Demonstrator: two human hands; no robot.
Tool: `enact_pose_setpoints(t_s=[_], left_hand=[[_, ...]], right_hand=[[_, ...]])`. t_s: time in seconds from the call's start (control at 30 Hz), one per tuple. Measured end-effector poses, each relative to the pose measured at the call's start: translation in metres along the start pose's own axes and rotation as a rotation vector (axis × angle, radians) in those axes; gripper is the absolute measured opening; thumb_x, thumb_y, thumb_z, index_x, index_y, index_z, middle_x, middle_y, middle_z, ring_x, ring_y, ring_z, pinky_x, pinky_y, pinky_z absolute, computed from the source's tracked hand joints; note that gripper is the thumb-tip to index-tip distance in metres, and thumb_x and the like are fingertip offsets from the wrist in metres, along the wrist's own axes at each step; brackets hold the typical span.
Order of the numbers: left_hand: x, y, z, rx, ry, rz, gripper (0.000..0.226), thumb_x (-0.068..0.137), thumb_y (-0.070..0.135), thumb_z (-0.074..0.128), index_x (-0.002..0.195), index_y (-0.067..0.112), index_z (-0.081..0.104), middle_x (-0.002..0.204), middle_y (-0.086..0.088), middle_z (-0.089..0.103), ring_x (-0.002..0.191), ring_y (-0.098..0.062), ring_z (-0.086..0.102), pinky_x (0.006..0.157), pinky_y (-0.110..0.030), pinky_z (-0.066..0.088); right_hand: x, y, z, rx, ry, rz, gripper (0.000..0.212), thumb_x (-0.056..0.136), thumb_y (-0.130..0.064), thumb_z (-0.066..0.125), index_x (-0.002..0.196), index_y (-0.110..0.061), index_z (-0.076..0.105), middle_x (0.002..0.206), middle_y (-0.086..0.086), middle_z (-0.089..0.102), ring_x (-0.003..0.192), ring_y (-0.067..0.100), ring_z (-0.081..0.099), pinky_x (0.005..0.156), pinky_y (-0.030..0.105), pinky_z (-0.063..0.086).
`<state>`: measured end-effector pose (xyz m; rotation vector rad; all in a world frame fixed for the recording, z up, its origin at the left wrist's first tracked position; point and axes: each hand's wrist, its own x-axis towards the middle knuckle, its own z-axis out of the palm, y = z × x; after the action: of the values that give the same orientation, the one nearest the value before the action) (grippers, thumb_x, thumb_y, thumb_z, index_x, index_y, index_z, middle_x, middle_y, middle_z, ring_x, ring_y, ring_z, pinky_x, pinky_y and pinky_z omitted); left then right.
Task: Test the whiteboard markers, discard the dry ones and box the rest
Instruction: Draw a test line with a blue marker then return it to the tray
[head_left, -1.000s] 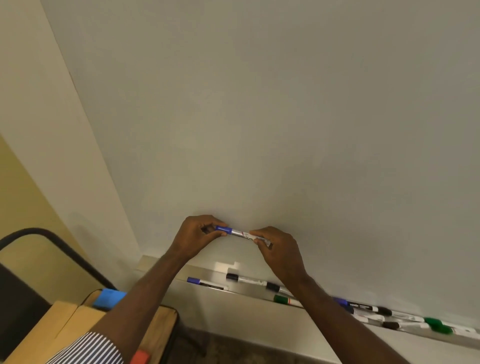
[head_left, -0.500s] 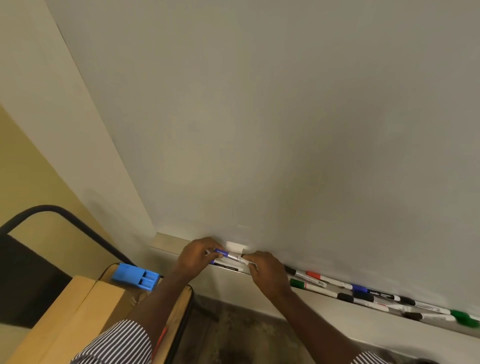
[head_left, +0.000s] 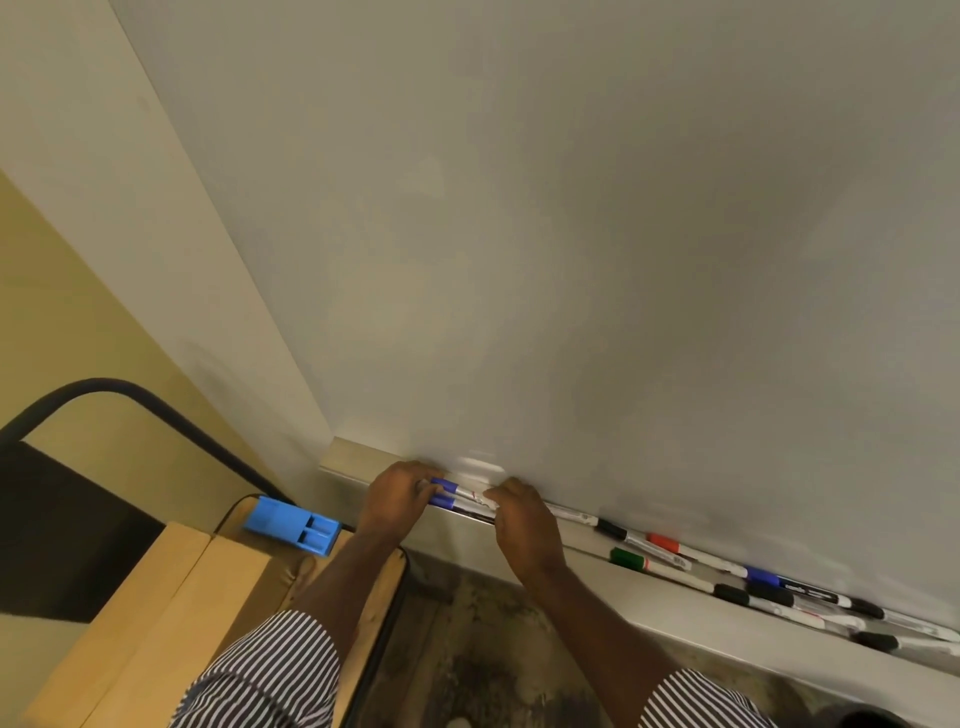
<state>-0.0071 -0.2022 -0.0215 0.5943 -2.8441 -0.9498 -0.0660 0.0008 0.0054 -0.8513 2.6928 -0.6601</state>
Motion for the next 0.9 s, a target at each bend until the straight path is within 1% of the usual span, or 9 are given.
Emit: enact_pose_setpoints(t_s=[0.2, 0.4, 0.47, 0.57, 0.6, 0.7, 0.73, 0.83, 0.9], left_hand=[[0.001, 0.001, -0.003, 0.088, -0.006, 0.034, 0.029, 0.1, 0.027, 0.06, 0.123, 0.014, 0.071, 0.118, -0.007, 0.073, 0.107, -0.026, 0.066, 0.095, -0.031, 0.047], [-0.008, -0.009, -0.003, 0.184, 0.002, 0.226, 0.021, 0.082, 0.021, 0.076, 0.1, 0.009, 0.079, 0.089, -0.009, 0.078, 0.076, -0.028, 0.075, 0.073, -0.034, 0.06], [-0.012, -0.01, -0.002, 0.153, 0.034, 0.233, 0.025, 0.085, 0.024, 0.067, 0.102, 0.01, 0.078, 0.093, -0.006, 0.079, 0.08, -0.024, 0.076, 0.076, -0.033, 0.06], [-0.016, -0.013, 0.002, 0.119, 0.08, 0.232, 0.029, 0.088, 0.024, 0.061, 0.107, 0.008, 0.077, 0.099, -0.008, 0.078, 0.087, -0.025, 0.075, 0.084, -0.034, 0.057], [-0.017, -0.012, 0.003, 0.124, 0.087, 0.238, 0.029, 0.089, 0.024, 0.061, 0.107, 0.008, 0.077, 0.099, -0.009, 0.078, 0.088, -0.025, 0.075, 0.085, -0.034, 0.057], [-0.019, -0.012, 0.005, 0.126, 0.097, 0.237, 0.033, 0.093, 0.028, 0.055, 0.111, 0.008, 0.075, 0.101, -0.009, 0.078, 0.09, -0.026, 0.075, 0.088, -0.031, 0.053], [-0.019, -0.013, 0.006, 0.121, 0.105, 0.216, 0.033, 0.095, 0.028, 0.055, 0.113, 0.008, 0.074, 0.104, -0.009, 0.077, 0.093, -0.026, 0.074, 0.09, -0.03, 0.051], [-0.018, -0.013, 0.008, 0.075, 0.1, 0.143, 0.031, 0.099, 0.025, 0.055, 0.123, 0.01, 0.07, 0.116, -0.009, 0.075, 0.106, -0.027, 0.071, 0.096, -0.029, 0.046], [-0.017, -0.01, 0.009, 0.046, 0.108, 0.14, 0.029, 0.101, 0.024, 0.057, 0.124, 0.012, 0.069, 0.118, -0.008, 0.074, 0.108, -0.026, 0.07, 0.096, -0.027, 0.044]], right_hand=[[0.006, 0.0, 0.008, -0.062, -0.034, -0.023, 0.038, 0.097, -0.01, 0.058, 0.133, -0.02, 0.064, 0.131, 0.004, 0.062, 0.119, 0.024, 0.059, 0.098, 0.035, 0.048], [0.01, 0.005, 0.008, -0.174, -0.091, -0.061, 0.039, 0.098, -0.011, 0.057, 0.135, -0.021, 0.062, 0.132, 0.004, 0.063, 0.121, 0.025, 0.057, 0.096, 0.036, 0.048], [0.009, 0.004, 0.008, -0.204, -0.098, -0.065, 0.039, 0.094, -0.012, 0.065, 0.133, -0.019, 0.064, 0.128, 0.004, 0.065, 0.119, 0.026, 0.059, 0.093, 0.035, 0.051], [0.008, 0.009, 0.014, -0.19, -0.118, -0.058, 0.043, 0.067, -0.014, 0.09, 0.108, -0.02, 0.077, 0.103, 0.001, 0.073, 0.097, 0.025, 0.069, 0.072, 0.032, 0.059], [0.008, 0.011, 0.016, -0.207, -0.115, -0.075, 0.043, 0.069, -0.014, 0.089, 0.11, -0.018, 0.076, 0.105, 0.002, 0.072, 0.099, 0.025, 0.069, 0.074, 0.033, 0.059], [0.008, 0.013, 0.019, -0.265, -0.105, -0.135, 0.043, 0.095, -0.018, 0.067, 0.137, -0.014, 0.059, 0.135, 0.008, 0.061, 0.126, 0.028, 0.053, 0.1, 0.038, 0.05], [0.009, 0.015, 0.02, -0.264, -0.094, -0.139, 0.043, 0.097, -0.018, 0.064, 0.14, -0.014, 0.056, 0.139, 0.008, 0.058, 0.129, 0.027, 0.051, 0.102, 0.038, 0.048], [0.007, 0.01, 0.013, -0.274, -0.079, -0.166, 0.043, 0.093, -0.016, 0.068, 0.135, -0.015, 0.061, 0.133, 0.007, 0.062, 0.123, 0.028, 0.056, 0.095, 0.039, 0.052], [0.005, 0.013, 0.008, -0.239, -0.034, -0.177, 0.043, 0.078, -0.013, 0.081, 0.12, -0.017, 0.072, 0.117, 0.004, 0.07, 0.106, 0.027, 0.066, 0.078, 0.035, 0.059]])
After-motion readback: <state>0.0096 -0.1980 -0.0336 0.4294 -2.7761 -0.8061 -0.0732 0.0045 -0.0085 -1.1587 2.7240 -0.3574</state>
